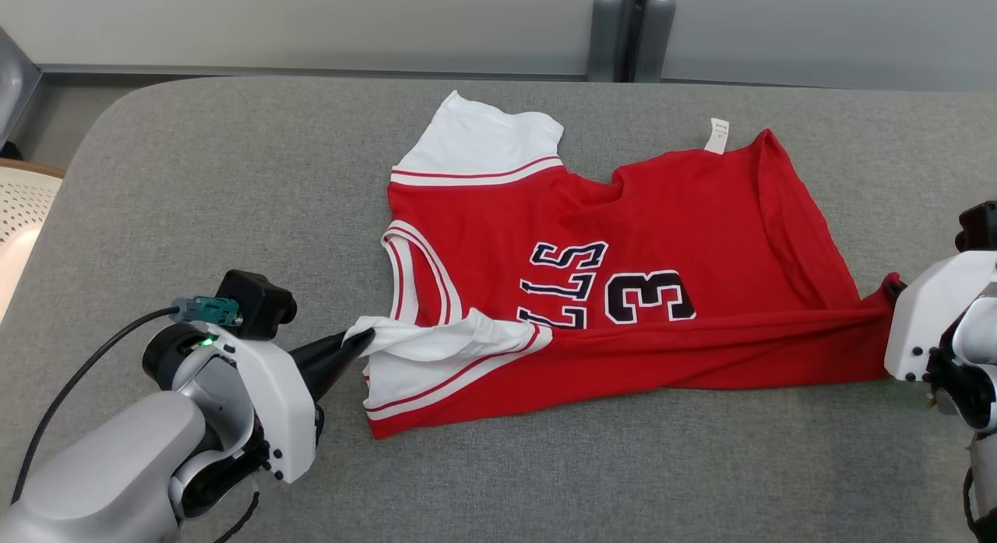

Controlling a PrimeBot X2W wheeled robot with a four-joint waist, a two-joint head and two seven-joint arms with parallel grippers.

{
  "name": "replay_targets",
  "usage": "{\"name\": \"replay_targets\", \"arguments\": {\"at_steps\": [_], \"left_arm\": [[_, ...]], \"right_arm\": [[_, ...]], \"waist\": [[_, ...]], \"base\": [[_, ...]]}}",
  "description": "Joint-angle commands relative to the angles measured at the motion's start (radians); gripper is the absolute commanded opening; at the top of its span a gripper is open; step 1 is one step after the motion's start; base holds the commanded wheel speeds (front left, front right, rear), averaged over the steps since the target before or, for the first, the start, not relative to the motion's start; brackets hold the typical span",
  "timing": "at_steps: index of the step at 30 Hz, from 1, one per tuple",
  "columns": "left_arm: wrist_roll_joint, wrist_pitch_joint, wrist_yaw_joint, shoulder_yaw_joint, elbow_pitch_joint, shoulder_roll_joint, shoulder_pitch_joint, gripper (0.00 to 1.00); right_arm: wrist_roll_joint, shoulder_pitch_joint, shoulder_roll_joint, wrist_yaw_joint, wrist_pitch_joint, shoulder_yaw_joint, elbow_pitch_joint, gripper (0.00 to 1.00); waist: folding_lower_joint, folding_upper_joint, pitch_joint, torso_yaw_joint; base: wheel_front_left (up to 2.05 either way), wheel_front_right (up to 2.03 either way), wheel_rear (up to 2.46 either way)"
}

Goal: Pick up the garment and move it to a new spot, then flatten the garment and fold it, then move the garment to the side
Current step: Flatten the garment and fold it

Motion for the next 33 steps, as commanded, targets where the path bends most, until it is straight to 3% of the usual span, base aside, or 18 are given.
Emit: {"name": "replay_targets", "arguments": {"at_steps": [1,2,3,4,5,12,19,21,22,24,29,33], "left_arm": [[-0.002,-0.010,0.000,-0.008,0.017,-0.007,-0.026,0.00],[-0.005,-0.015,-0.001,-0.016,0.029,-0.013,-0.036,0.00],[-0.009,-0.020,-0.001,-0.023,0.042,-0.019,-0.046,0.00],[-0.012,-0.024,-0.001,-0.033,0.054,-0.026,-0.055,0.32],[-0.008,-0.037,0.000,-0.036,0.074,-0.031,-0.067,1.00],[0.017,-0.203,0.028,0.014,0.256,-0.118,-0.108,1.00],[-0.030,-0.353,0.073,0.119,0.337,-0.199,-0.068,1.00],[-0.049,-0.374,0.082,0.213,0.326,-0.236,-0.031,1.00],[-0.049,-0.374,0.082,0.213,0.326,-0.236,-0.031,1.00],[-0.017,-0.376,0.088,0.326,0.284,-0.261,0.006,1.00],[0.128,-0.375,0.088,0.569,0.172,-0.349,0.177,1.00],[0.266,-0.375,0.065,0.689,0.104,-0.420,0.312,1.00]], "right_arm": [[-0.011,-0.021,-0.004,-0.002,-0.018,-0.001,0.020,0.00],[-0.015,-0.033,-0.001,-0.002,-0.029,0.000,0.034,0.00],[-0.016,-0.044,0.004,-0.002,-0.040,0.004,0.046,0.28],[-0.016,-0.055,0.008,-0.002,-0.058,-0.002,0.058,1.00],[-0.020,-0.065,0.013,-0.002,-0.075,-0.014,0.074,1.00],[-0.045,-0.108,0.045,-0.002,-0.224,-0.048,0.143,1.00],[0.024,-0.074,0.068,-0.001,-0.447,-0.040,0.127,1.00],[0.071,-0.031,0.066,-0.001,-0.571,-0.001,0.096,1.00],[0.071,-0.031,0.066,-0.001,-0.571,-0.001,0.096,1.00],[0.096,0.001,0.064,-0.001,-0.648,0.010,0.075,1.00],[0.136,0.099,0.070,-0.001,-0.823,0.047,0.023,1.00],[0.138,0.179,0.083,-0.001,-0.937,0.080,-0.009,1.00]], "waist": [[0.0000,-0.0001,0.018,0.003],[0.0000,-0.0001,0.024,0.003],[0.0000,-0.0001,0.030,0.004],[0.0000,-0.0001,0.035,0.005],[0.0000,-0.0001,0.039,0.005],[0.0000,-0.0001,0.049,0.008],[0.0000,-0.0001,0.022,0.012],[0.0000,-0.0001,-0.002,0.013],[0.0000,-0.0001,-0.002,0.013],[0.0000,-0.0001,-0.020,0.015],[0.0000,-0.0001,-0.067,0.013],[0.0000,-0.0001,-0.101,0.005]], "base": [[0.00,0.00,0.00],[0.00,0.00,0.00],[0.00,0.00,0.00],[0.00,0.00,0.00],[0.00,0.00,0.00],[0.00,0.00,0.00],[0.00,0.00,0.00],[0.00,0.00,0.00],[0.00,0.00,0.00],[0.00,0.00,0.00],[0.00,0.00,0.00],[0.00,0.00,0.00]]}}
